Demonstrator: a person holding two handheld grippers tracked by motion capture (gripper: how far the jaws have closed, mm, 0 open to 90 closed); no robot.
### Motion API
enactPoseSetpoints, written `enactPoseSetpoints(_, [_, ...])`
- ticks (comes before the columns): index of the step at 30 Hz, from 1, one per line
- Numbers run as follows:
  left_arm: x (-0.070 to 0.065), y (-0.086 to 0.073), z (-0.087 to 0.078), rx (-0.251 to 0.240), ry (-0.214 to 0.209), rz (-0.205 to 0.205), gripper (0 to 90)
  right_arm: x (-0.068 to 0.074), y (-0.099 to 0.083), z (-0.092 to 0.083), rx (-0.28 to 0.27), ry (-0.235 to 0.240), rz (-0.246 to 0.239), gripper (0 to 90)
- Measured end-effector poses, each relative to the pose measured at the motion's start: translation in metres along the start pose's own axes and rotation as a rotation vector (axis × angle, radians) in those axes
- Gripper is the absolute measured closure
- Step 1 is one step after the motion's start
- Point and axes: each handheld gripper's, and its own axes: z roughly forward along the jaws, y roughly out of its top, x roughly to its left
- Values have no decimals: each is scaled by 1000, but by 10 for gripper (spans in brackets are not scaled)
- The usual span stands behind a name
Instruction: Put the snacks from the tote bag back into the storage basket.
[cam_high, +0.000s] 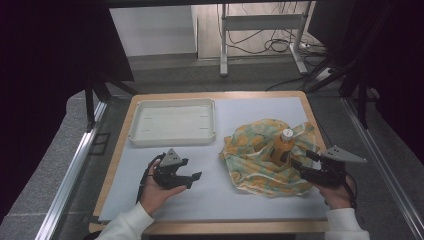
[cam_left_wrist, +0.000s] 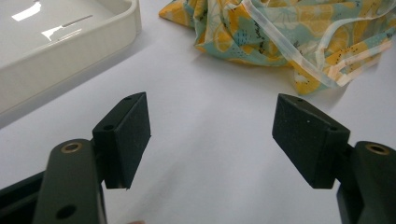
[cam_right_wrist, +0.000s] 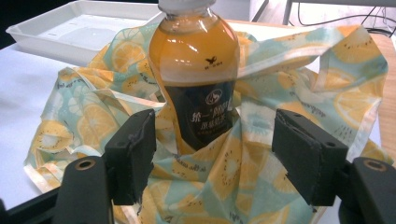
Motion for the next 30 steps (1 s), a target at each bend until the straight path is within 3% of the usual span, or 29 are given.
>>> enactPoseSetpoints(13, [-1,-3,-1,-4,8,11,280,11,15,23,7,7,-46,246])
enactPoseSetpoints(18, [-1,-3,-2,-14,11,32,283,14,20,33,10,-18,-44,202])
enactPoseSetpoints(30, [-2,-3,-1,-9,10,29,283,16,27,55,29,-55,-64,177])
